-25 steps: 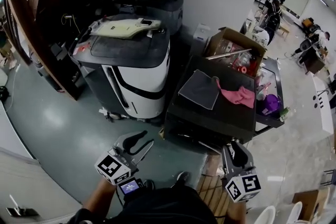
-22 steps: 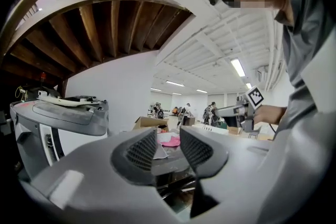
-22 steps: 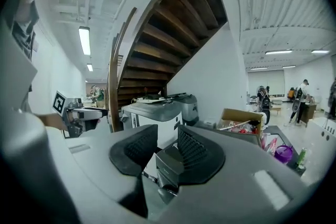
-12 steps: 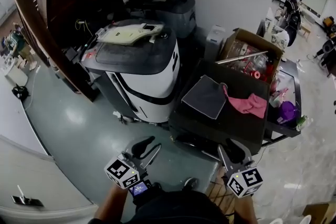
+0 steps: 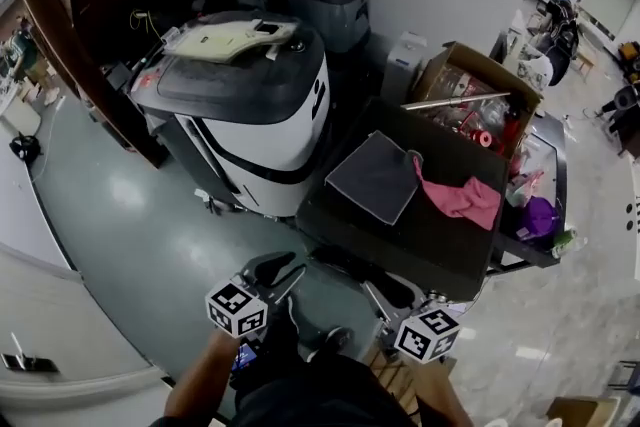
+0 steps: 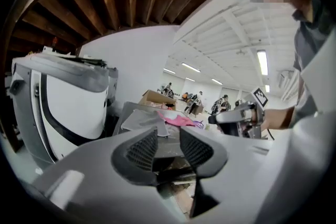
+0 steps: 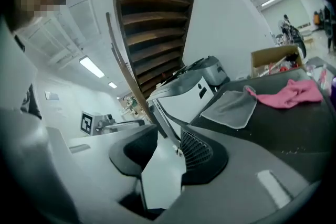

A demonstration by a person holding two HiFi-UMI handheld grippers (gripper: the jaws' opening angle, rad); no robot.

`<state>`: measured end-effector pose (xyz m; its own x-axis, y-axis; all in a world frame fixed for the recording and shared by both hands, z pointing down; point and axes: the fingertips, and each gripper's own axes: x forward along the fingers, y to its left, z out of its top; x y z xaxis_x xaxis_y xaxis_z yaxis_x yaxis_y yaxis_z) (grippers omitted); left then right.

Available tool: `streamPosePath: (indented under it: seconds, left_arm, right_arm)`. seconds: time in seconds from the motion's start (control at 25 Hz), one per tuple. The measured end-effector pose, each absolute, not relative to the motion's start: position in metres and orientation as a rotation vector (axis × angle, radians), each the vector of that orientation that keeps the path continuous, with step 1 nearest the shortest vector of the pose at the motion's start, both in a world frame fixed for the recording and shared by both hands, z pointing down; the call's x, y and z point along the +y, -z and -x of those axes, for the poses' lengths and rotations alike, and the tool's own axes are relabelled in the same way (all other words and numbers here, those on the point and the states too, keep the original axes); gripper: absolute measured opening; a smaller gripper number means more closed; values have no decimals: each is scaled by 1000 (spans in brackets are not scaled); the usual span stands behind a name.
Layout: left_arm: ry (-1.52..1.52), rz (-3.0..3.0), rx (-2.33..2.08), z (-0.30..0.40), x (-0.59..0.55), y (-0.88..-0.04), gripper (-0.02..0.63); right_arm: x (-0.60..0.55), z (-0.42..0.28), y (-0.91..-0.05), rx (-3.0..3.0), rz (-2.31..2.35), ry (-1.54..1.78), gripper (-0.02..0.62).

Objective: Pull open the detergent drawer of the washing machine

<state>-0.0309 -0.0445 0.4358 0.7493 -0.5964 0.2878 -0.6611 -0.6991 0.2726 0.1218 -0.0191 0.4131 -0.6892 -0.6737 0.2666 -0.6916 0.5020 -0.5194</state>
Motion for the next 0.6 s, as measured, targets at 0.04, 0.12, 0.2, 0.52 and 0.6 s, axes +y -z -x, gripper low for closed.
streamPosePath:
  seconds: [0.04,0.12,0.2,0.52,0.6]
  left_arm:
    - [-239,-2556,-952,27,-53,-452,144]
    - [-210,-2468,-920,23,-69,-486,146]
    - [-209,-2378,-881,24,-76,-519,146]
    - [-258,-2209,-715,24,-95,-619,183]
    - [-242,-2159,-688,23,-104,-641,183]
  right_arm:
    - [-24,-120,-422,-2713,-1213,-1011,117]
    - [-35,-117,-443,-2726,-1203,-1142,118]
    - [-37,-112,-469,-2698,-1223,-1265,118]
    - [-48,-82,-577,-2539,-1379,-1776,169]
    - [-56,-76,-603,-2490,-1437,-1924,187]
